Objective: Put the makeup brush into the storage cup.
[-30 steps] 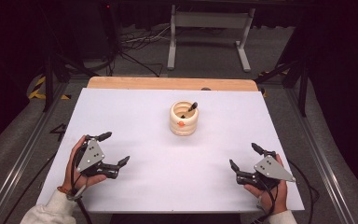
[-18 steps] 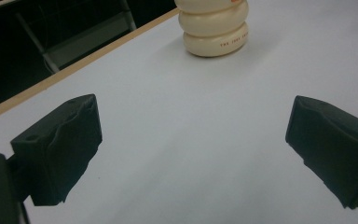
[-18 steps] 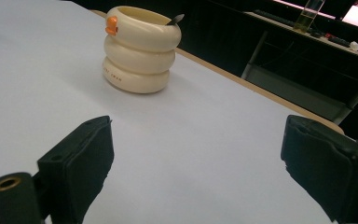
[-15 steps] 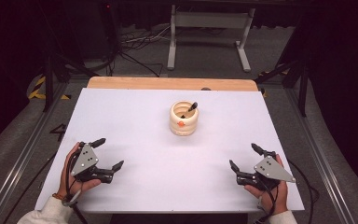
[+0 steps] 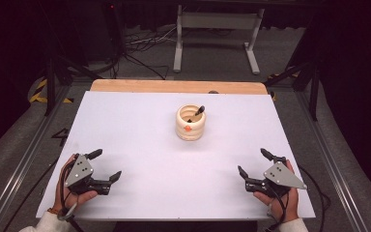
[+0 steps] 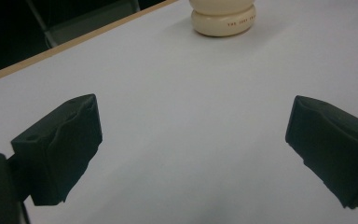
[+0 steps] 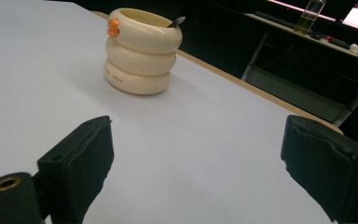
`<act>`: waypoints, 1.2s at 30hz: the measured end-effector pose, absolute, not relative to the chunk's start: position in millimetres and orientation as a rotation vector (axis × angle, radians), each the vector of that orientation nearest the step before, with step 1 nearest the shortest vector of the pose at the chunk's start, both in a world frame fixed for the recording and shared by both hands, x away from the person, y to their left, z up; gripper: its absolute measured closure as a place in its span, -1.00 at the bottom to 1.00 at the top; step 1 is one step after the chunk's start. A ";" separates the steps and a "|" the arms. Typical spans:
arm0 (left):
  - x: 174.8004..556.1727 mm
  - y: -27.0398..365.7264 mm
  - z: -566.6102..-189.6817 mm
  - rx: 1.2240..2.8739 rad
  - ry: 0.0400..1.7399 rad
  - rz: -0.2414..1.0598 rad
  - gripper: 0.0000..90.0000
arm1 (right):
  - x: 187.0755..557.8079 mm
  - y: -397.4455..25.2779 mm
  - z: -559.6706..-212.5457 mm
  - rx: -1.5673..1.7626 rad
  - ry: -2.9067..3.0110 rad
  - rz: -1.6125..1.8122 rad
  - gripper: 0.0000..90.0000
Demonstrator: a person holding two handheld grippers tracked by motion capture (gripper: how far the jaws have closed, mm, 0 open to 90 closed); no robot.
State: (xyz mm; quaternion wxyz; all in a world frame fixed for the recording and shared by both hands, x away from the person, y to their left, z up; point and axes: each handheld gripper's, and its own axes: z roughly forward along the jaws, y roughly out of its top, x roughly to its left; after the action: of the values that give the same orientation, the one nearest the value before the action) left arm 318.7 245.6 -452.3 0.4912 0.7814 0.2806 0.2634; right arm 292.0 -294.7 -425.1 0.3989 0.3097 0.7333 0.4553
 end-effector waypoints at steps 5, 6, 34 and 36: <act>318.0 244.7 -451.4 1.892 0.675 0.645 -0.90 | 291.6 -293.8 -424.8 0.779 1.854 1.149 -0.78; 317.8 244.6 -451.3 1.887 0.674 0.648 -0.90 | 291.6 -293.8 -424.6 0.779 1.854 1.149 -0.78; 315.7 243.4 -449.9 1.871 0.662 0.636 -0.89 | 291.8 -291.3 -424.8 0.764 1.866 1.140 -0.77; 316.2 243.2 -450.2 1.870 0.659 0.635 -0.89 | 292.1 -291.7 -425.1 0.767 1.867 1.140 -0.77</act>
State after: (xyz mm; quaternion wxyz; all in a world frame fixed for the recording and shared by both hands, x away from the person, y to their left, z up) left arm 316.2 243.2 -450.2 0.5053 0.7750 0.2733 0.2632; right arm 292.1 -291.7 -425.1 0.4003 0.3031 0.7380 0.4509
